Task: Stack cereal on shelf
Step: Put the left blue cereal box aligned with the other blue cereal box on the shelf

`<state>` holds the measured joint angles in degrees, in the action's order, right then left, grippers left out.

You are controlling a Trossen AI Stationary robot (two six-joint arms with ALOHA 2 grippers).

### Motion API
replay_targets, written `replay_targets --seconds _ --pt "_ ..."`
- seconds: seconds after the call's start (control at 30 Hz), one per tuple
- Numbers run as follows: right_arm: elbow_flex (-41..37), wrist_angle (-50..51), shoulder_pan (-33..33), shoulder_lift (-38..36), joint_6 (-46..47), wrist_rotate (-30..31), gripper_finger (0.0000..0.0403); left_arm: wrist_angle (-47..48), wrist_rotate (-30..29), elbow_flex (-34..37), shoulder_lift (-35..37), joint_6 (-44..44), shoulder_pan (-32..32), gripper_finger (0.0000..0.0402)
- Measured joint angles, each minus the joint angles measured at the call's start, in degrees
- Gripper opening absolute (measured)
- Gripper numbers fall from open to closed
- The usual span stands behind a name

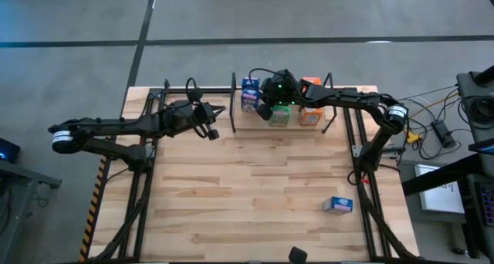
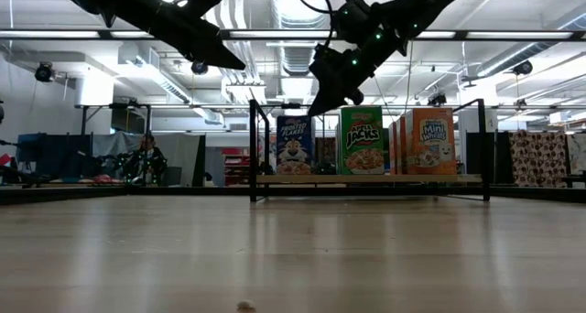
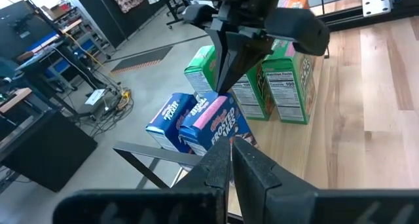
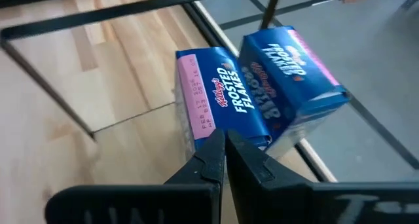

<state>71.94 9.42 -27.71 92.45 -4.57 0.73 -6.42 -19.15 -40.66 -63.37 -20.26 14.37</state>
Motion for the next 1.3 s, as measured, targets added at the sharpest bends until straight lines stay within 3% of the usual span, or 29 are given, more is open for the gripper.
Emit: replay_targets --seconds 0.73,1.3 --pt "0.0 -1.5 -0.3 0.2 -11.1 1.3 0.0008 0.0 0.0 0.0 -0.1 0.0 0.0 0.0000" --pt "0.0 -1.9 1.2 0.7 -9.4 0.4 0.0008 0.2 0.0 0.0 -0.1 0.0 0.0 0.0000"
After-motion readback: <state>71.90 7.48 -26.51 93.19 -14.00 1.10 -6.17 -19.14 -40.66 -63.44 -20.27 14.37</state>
